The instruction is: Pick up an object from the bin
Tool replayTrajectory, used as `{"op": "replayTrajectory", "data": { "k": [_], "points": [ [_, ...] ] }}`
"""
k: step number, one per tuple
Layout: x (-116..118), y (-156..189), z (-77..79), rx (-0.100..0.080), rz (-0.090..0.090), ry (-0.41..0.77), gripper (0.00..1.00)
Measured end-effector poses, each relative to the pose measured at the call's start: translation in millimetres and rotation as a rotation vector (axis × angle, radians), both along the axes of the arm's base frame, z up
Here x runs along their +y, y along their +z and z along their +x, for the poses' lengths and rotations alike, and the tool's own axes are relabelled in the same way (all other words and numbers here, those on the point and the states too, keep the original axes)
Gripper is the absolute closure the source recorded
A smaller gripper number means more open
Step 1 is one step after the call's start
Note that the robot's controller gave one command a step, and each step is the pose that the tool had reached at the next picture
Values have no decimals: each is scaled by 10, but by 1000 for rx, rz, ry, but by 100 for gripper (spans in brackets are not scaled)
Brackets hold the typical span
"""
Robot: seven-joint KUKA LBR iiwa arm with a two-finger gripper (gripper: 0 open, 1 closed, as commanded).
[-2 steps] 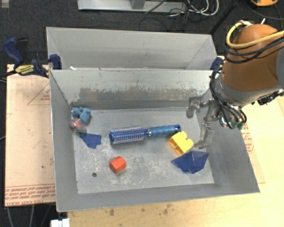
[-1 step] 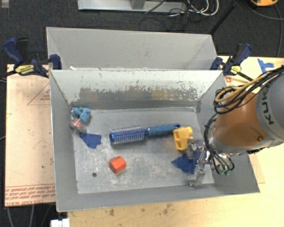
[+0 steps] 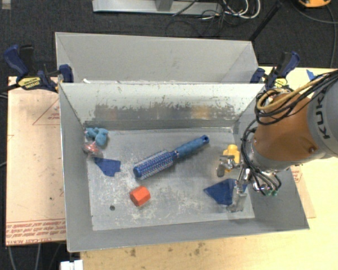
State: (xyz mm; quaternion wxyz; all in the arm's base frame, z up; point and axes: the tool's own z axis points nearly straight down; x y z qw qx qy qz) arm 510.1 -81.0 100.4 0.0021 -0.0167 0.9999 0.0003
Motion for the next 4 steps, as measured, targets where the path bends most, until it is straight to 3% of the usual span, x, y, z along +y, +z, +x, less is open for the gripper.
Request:
{"op": "replayTrajectory", "data": {
  "k": [1,2,3,4],
  "points": [
    [-199,62,16,2,-1,3,0],
    [-188,-312,-74,2,1,-36,0],
    [-180,-314,-70,2,2,-35,0],
    [-178,-313,-69,1,2,-35,100]
  ]
}}
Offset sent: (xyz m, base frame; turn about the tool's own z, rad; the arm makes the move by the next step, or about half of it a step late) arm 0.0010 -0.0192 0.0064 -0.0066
